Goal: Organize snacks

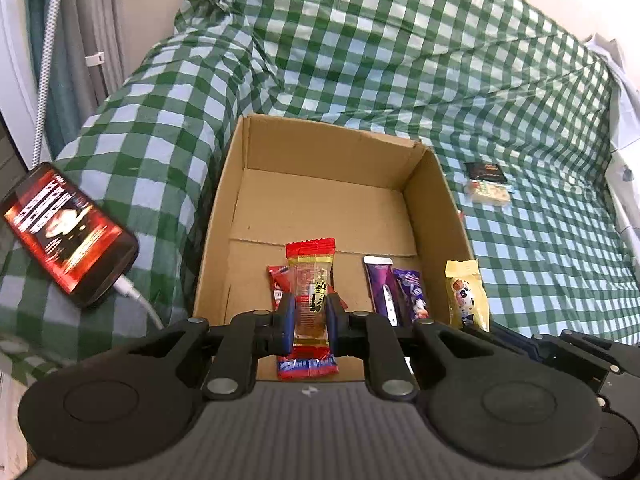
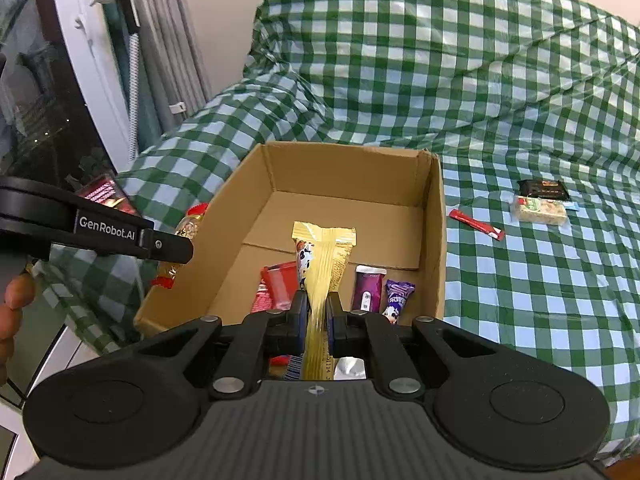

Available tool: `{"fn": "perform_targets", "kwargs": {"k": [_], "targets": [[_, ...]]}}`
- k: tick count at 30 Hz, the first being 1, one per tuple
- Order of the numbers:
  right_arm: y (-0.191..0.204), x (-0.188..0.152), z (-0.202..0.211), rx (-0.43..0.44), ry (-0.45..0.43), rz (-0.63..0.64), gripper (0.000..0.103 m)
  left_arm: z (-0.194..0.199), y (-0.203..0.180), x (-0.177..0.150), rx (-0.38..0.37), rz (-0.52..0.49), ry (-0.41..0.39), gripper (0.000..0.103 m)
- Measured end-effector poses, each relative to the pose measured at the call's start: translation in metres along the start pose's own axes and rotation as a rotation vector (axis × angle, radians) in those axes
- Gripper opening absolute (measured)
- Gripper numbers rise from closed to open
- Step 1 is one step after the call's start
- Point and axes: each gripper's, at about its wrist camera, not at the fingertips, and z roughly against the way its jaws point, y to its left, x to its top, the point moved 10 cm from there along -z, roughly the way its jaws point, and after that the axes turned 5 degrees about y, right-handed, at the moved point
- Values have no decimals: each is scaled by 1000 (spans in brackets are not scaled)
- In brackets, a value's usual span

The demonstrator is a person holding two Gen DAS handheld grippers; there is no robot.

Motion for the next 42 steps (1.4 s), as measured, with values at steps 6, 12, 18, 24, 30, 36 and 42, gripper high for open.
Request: {"fn": "perform_targets", "kwargs": {"k": [6,12,18,24,30,36,42], "targets": [[-11,12,-34,-9,27,-11,10,-33,-2,21,11,-18,25,17],[-20,19,-68,-14,57,-17,10,-65,-6,37,30,-46,53,17],[-25,19,-93,-16,100,-21,13,-92,-4,41,43,-70,97,20],[-41,9,-87,-92,124,-67,79,-86,8,46,38,-34,23,103],[-34,-14,-67,-111,148,-17,86,-55,3,44,53,-160,-142,103],[-22,-24,-52,-124,160,-34,86,-21,-18,38,44,-287,-281,103],[-8,-29,-32,-146,149,22,86,7,-14,42,149,-412,-434,103]]}}
